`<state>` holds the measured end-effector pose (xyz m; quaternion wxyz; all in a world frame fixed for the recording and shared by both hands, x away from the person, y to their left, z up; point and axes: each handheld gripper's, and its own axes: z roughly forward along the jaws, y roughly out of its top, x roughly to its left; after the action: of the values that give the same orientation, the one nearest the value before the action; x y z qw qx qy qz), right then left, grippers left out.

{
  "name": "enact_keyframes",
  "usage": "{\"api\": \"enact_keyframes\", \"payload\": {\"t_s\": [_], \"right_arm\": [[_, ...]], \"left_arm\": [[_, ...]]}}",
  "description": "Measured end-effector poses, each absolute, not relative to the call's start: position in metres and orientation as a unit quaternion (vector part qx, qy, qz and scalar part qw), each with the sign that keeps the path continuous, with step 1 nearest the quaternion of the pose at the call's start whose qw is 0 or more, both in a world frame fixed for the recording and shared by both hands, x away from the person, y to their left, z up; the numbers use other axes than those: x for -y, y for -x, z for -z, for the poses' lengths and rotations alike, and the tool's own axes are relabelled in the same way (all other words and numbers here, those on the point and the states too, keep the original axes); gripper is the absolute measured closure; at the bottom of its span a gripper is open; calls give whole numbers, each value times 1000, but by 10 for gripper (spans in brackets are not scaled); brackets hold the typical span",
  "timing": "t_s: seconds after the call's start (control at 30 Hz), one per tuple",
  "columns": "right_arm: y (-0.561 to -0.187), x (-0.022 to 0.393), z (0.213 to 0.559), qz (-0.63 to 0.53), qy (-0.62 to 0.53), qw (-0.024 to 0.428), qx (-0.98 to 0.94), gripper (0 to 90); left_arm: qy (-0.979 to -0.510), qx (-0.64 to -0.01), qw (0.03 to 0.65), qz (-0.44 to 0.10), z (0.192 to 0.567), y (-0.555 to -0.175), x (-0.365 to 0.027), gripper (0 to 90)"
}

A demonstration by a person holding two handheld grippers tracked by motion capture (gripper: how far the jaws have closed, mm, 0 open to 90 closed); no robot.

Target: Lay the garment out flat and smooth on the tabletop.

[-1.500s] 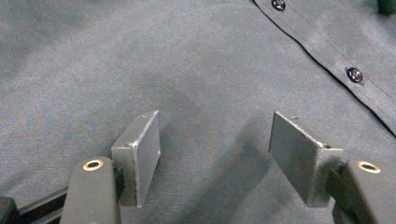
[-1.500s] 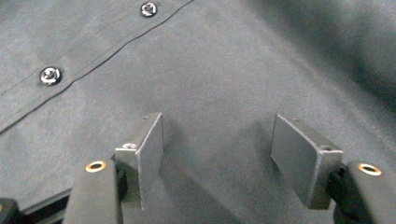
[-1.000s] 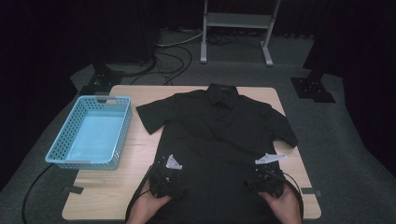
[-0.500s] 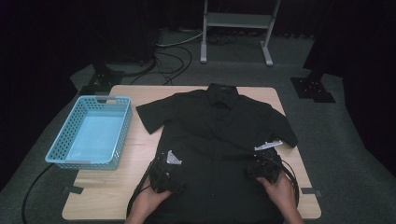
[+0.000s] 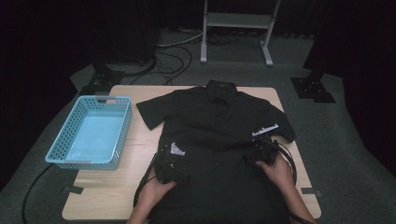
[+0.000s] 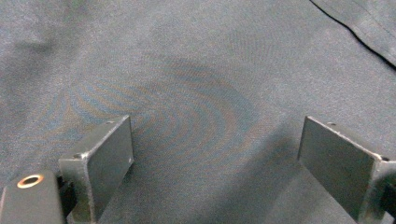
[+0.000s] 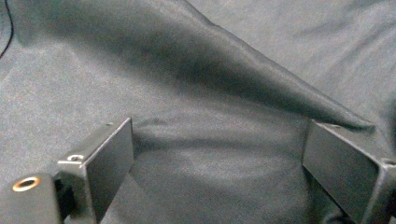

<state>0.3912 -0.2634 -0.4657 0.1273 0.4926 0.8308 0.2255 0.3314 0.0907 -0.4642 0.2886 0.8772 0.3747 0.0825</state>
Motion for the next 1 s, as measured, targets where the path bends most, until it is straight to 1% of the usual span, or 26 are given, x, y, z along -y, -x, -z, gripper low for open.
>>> {"api": "enact_keyframes", "payload": {"t_s": [0.2, 0.33, 0.47, 0.7, 0.9, 1.0], "right_arm": [[-418, 267, 466, -230, -485, 128, -834, 89], [-420, 269, 466, -233, -484, 129, -833, 90], [-407, 271, 468, -242, -483, 133, -831, 90], [-375, 274, 470, -258, -481, 142, -826, 89], [-350, 277, 473, -273, -476, 150, -822, 89], [-341, 281, 473, -282, -479, 147, -818, 90]], "left_arm": [[-877, -383, 280, -76, 462, -354, -84, 96], [-879, -382, 276, -79, 462, -351, -82, 95], [-877, -379, 284, -79, 463, -339, -84, 96], [-884, -366, 278, -79, 463, -320, -83, 96], [-890, -358, 274, -68, 462, -311, -85, 96], [-887, -356, 287, -67, 461, -307, -87, 97]]}}
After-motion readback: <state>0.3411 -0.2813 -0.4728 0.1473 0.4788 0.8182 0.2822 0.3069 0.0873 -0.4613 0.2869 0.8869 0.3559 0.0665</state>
